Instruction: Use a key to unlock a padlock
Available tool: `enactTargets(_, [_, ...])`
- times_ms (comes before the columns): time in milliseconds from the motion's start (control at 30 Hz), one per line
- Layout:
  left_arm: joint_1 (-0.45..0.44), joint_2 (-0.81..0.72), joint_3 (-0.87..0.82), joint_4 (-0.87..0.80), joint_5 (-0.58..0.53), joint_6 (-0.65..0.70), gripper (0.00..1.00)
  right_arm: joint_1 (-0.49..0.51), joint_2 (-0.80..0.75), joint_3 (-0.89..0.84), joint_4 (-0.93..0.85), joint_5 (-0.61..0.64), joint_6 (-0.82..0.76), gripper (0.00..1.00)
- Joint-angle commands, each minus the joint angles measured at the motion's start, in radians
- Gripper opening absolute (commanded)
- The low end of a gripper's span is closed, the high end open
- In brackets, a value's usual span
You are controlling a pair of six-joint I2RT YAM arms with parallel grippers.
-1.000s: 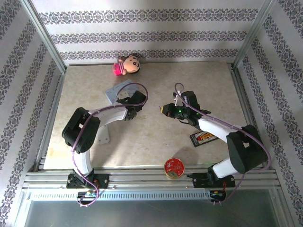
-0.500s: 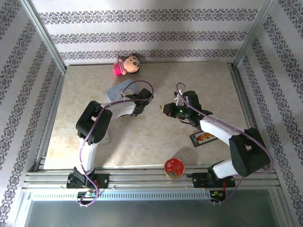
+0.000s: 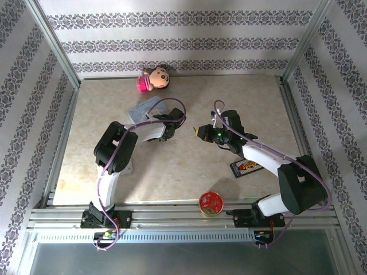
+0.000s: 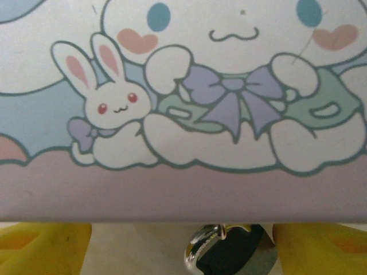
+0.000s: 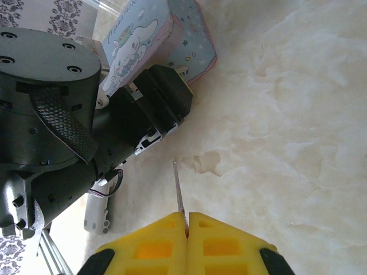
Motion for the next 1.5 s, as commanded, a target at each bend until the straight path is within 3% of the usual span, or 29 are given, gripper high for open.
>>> enactTargets(0, [-0.011,-0.015,-0.021,-0.057,-0.025,-0.037,0.81,-0.013,-0.014,-0.011,0.015,-0.012,0.002,0.0])
enactTargets(233, [-0.011,-0.055,-0.057,-0.022,-0.005,-0.03,0.71,-0.006,-0.015,-0.018,0.017,-0.009,0.002,0.0])
enactTargets(467, [-0.011,-0.028,-0.009,0.002,0.007,0.019,0.79,-0.005,-0.024,-0.022,0.018,-0.004,0.001,0.0])
enactTargets(1467, [0.032,0.028,-0.012,0.078,0.051,0.058,0.58,-0.006,-0.052,-0.038,0.01,0.002,-0.002,0.0])
